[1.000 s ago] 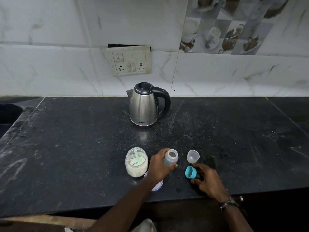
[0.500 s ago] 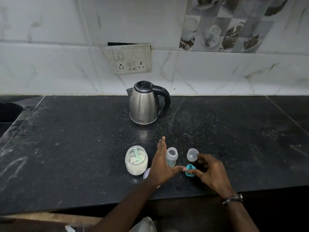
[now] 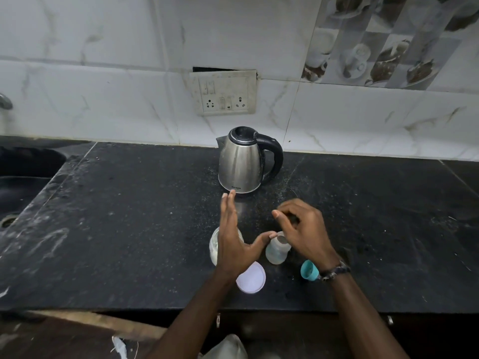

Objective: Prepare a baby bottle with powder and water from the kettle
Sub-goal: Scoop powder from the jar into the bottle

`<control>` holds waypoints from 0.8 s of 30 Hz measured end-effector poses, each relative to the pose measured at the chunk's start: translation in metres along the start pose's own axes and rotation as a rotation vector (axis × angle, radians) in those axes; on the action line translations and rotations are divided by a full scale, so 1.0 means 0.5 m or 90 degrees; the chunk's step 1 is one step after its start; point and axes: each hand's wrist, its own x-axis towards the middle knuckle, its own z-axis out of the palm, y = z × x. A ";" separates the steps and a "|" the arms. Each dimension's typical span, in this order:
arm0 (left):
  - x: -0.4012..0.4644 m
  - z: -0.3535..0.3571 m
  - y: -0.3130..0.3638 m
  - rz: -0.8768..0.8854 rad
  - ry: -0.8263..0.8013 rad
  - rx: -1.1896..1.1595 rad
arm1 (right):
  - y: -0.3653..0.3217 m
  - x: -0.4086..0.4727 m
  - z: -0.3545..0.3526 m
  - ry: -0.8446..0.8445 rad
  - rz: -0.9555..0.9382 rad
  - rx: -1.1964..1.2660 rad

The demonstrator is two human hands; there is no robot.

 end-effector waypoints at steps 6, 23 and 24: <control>-0.014 -0.075 -0.064 -0.053 0.015 0.054 | -0.083 0.084 0.084 -0.287 -0.075 -0.117; -0.084 -0.103 -0.143 -0.237 -0.091 0.022 | -0.143 0.101 0.212 -0.499 -0.295 -0.530; -0.084 -0.101 -0.141 -0.240 -0.087 0.022 | -0.144 0.100 0.211 -0.498 -0.295 -0.530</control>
